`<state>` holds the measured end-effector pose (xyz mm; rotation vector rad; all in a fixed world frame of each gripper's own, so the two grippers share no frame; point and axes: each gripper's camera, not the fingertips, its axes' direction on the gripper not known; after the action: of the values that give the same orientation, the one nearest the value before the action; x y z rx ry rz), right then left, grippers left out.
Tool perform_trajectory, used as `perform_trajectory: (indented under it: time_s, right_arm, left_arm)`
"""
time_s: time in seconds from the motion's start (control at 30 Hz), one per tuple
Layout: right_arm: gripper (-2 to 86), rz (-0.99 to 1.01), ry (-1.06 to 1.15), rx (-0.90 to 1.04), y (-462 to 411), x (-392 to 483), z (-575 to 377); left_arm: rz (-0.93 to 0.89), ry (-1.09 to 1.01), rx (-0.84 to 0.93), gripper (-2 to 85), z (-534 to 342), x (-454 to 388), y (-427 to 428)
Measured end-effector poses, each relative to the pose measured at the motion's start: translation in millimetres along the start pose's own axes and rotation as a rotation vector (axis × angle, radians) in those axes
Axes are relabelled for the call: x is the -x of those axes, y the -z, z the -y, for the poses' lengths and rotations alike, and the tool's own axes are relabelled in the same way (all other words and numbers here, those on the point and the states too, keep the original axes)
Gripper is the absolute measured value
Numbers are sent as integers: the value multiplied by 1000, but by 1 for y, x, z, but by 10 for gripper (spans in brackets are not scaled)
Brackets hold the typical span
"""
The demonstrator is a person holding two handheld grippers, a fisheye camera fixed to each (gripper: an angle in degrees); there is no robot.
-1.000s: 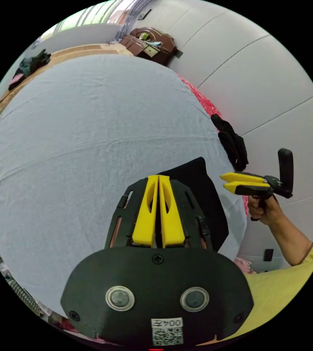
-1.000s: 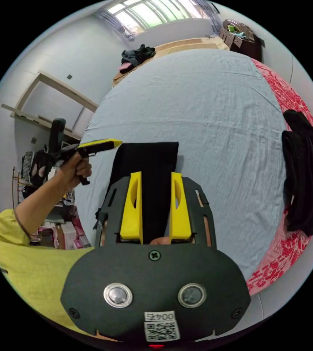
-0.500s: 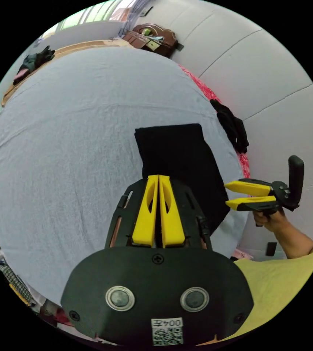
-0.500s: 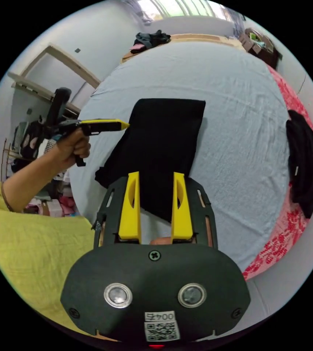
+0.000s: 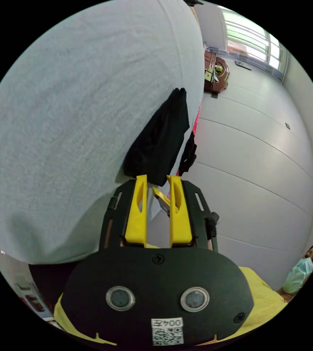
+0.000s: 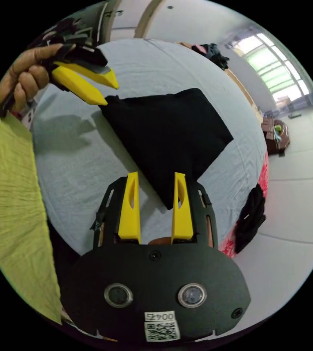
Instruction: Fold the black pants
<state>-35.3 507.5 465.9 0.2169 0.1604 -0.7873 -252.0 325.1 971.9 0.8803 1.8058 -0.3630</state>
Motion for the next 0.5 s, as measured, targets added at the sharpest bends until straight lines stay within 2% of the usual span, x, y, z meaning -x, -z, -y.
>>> perform_trajectory:
  time_s: [0.07, 0.2, 0.4, 0.5]
  right_arm:
    - [119, -82, 95, 26, -16, 10, 1]
    - [58, -65, 156, 21, -26, 6, -4]
    - [47, 93, 65, -54, -32, -44, -22]
    - [47, 184, 31, -84, -51, -71, -35]
  left_arm:
    - [-7, -10, 19, 117, -8, 4, -3]
    - [-58, -15, 10, 153, -31, 13, -10]
    - [-151, -13, -130, 187, -65, 14, -18]
    - [-160, -21, -195, 175, -73, 10, -21]
